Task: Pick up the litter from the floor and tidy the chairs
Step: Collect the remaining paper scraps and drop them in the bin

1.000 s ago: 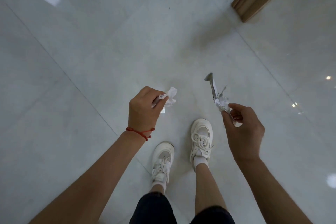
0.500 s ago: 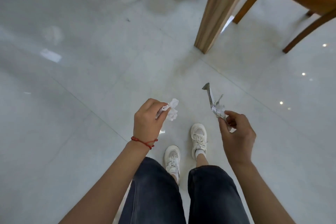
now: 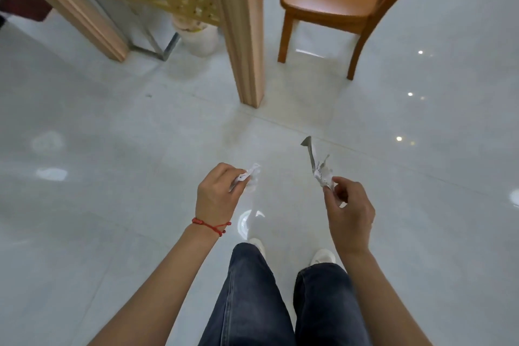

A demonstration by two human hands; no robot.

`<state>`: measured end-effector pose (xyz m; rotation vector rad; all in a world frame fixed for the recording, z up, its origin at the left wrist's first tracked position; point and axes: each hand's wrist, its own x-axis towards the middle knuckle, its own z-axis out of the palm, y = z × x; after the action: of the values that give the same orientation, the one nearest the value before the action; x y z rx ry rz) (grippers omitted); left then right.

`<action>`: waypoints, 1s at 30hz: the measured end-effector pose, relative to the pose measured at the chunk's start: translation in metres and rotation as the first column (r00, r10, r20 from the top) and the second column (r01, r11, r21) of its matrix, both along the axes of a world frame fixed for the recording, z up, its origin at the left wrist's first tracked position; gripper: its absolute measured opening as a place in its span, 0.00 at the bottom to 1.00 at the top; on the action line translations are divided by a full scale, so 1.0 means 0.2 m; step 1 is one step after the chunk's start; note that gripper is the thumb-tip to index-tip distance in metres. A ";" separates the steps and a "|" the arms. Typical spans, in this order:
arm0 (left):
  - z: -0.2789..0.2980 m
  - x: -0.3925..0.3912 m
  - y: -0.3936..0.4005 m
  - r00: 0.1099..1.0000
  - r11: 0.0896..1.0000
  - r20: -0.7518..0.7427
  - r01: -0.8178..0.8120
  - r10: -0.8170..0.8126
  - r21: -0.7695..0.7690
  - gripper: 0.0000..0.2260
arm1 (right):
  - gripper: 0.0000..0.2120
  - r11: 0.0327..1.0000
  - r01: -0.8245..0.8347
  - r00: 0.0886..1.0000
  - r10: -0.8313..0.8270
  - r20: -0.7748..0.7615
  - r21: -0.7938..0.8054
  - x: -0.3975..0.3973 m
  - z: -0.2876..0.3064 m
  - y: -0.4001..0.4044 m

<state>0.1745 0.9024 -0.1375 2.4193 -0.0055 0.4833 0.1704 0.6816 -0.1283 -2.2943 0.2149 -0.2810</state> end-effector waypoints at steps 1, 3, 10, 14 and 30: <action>0.02 0.01 -0.06 1.000 1.000 0.004 0.023 -0.023 0.005 0.09 | 0.08 1.000 0.021 1.000 -0.021 0.007 0.002 -0.01 0.01 -0.07; 0.05 0.03 -0.20 0.998 0.997 0.017 0.068 -0.068 0.025 0.09 | 0.08 0.998 0.062 0.998 -0.063 0.020 0.005 -0.04 0.04 -0.22; 0.15 0.05 -0.79 0.981 0.980 0.027 0.187 -0.190 0.073 0.08 | 0.09 0.973 0.227 0.973 -0.225 0.042 -0.035 -0.18 0.13 -0.89; 0.18 0.08 -1.16 0.961 0.957 0.027 0.272 -0.276 0.102 0.04 | 0.09 0.943 0.327 0.944 -0.324 0.059 -0.067 -0.28 0.16 -1.28; 0.26 0.59 -2.46 0.582 0.579 0.002 0.808 -0.813 0.111 0.12 | 0.10 0.522 0.847 0.529 -0.846 0.066 -0.101 -0.62 0.18 -2.20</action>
<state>0.2916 0.4104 -0.0853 2.1738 -1.1542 0.0982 0.0471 0.2415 -0.0915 -2.1160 1.3839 -0.8189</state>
